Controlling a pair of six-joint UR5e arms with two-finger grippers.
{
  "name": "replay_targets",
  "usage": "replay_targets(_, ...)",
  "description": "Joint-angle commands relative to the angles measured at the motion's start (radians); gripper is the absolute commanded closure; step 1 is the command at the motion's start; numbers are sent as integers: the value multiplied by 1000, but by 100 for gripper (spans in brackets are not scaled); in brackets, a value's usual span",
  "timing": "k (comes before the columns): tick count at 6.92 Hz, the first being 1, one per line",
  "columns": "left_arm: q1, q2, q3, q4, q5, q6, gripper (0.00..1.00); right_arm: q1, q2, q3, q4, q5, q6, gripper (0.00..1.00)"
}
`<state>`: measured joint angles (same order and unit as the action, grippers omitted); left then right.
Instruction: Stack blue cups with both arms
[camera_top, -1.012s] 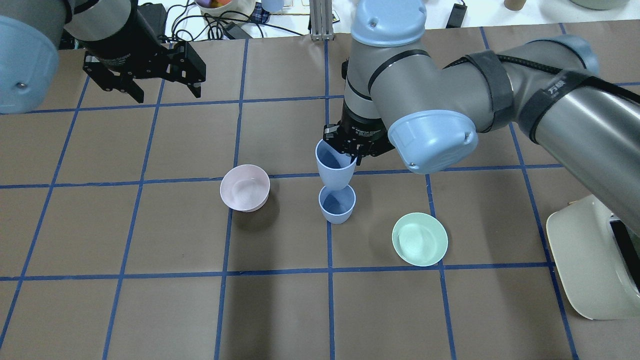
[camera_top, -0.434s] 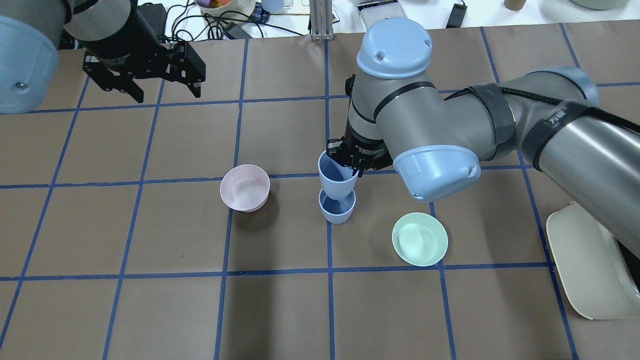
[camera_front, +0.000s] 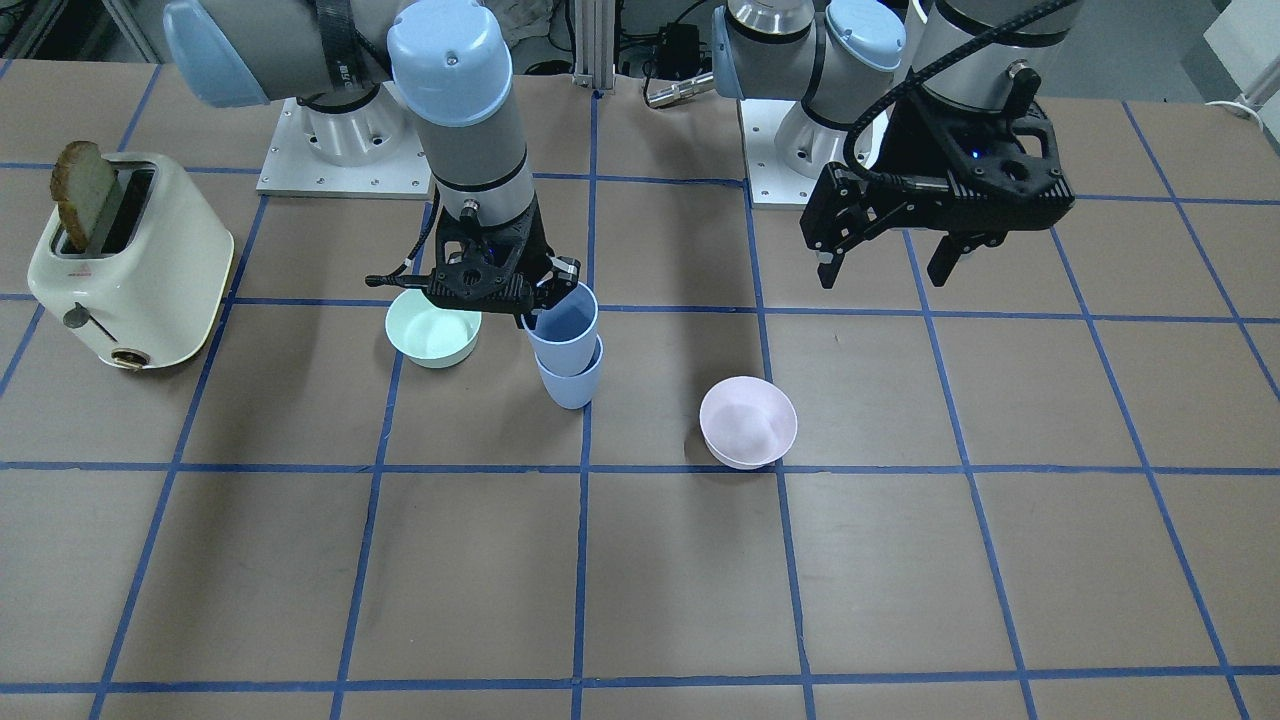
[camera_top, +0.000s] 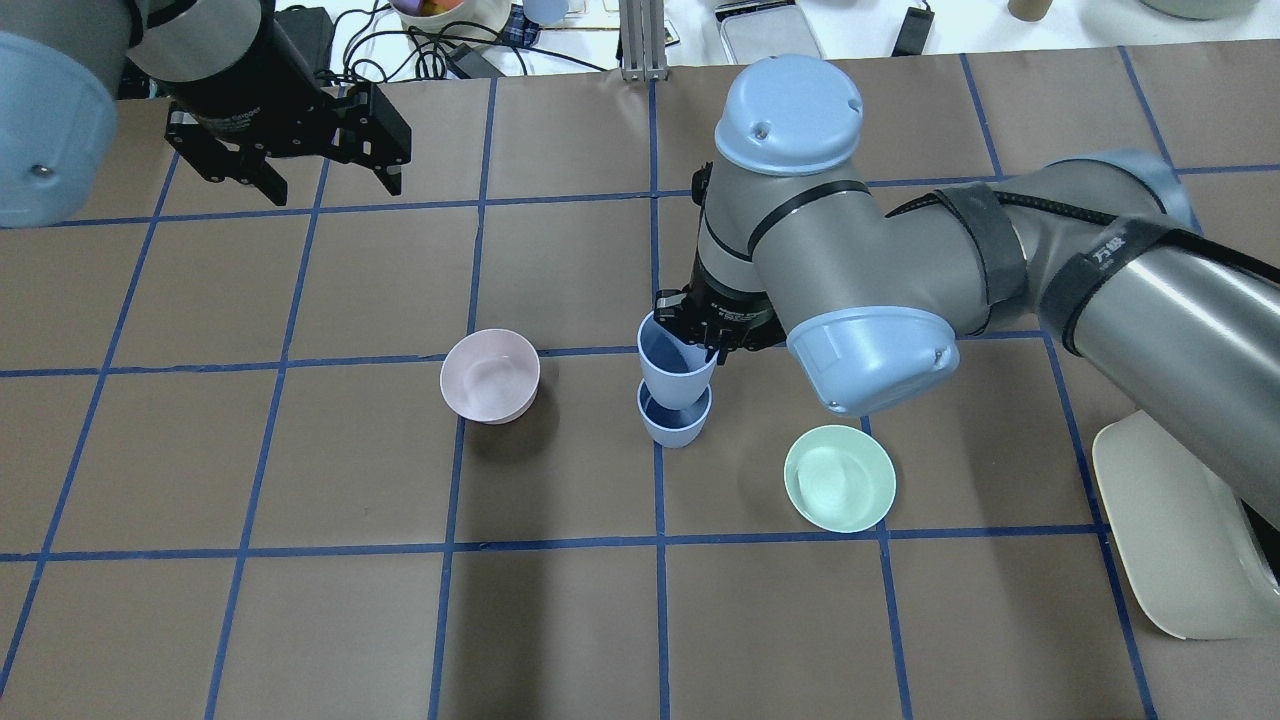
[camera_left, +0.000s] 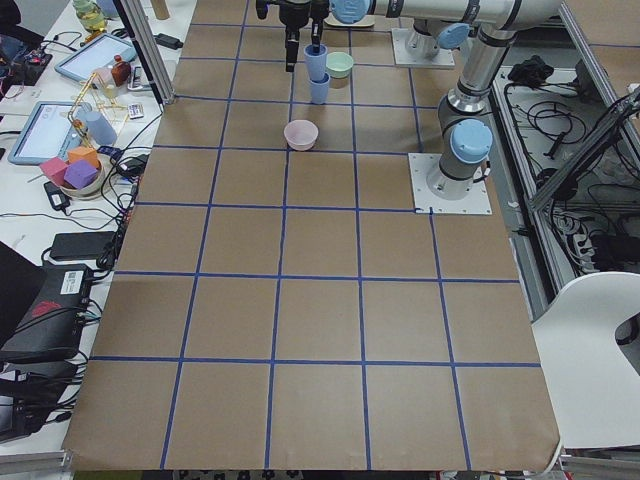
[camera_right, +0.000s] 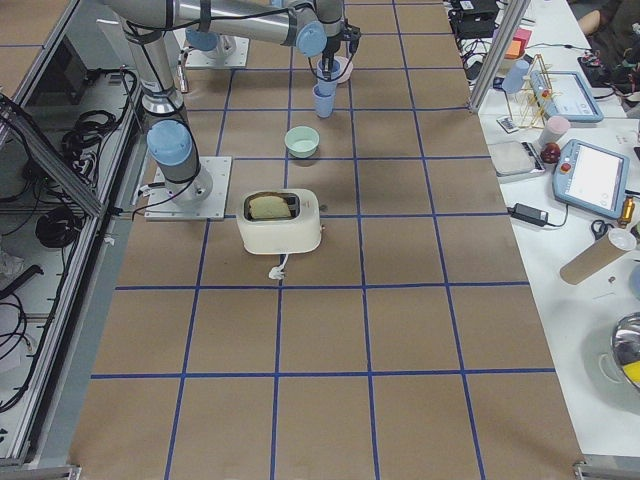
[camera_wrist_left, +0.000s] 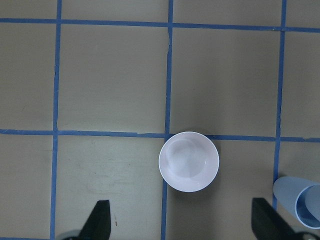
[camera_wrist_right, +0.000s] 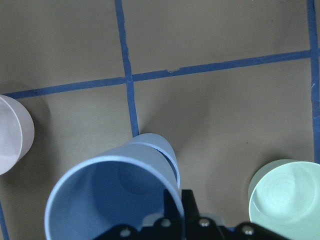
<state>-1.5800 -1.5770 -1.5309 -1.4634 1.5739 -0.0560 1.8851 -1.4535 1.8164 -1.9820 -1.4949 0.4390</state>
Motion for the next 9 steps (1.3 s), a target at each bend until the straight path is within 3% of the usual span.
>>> replay_targets(1,0,0,0,0,0,-1,0,0,2,21,-5,7,3,87)
replay_targets(2,0,0,0,0,0,1,0,0,10,41,-53,10,23,67)
replay_targets(3,0,0,0,0,2,-1,0,0,12,72,-101,12,64,40)
replay_targets(5,0,0,0,0,3,1,0,-3,2,75,-140,9,72,23)
replay_targets(6,-2,0,0,0,3,-1,0,-18,-2,23,-118,2,63,16)
replay_targets(7,-2,0,0,0,3,1,0,-32,1,-68,0,-7,29,16)
replay_targets(8,-2,0,0,0,3,1,0,-81,2,-192,176,-11,-97,16)
replay_targets(9,-2,0,0,0,3,-1,0,-209,1,-294,344,-25,-279,16)
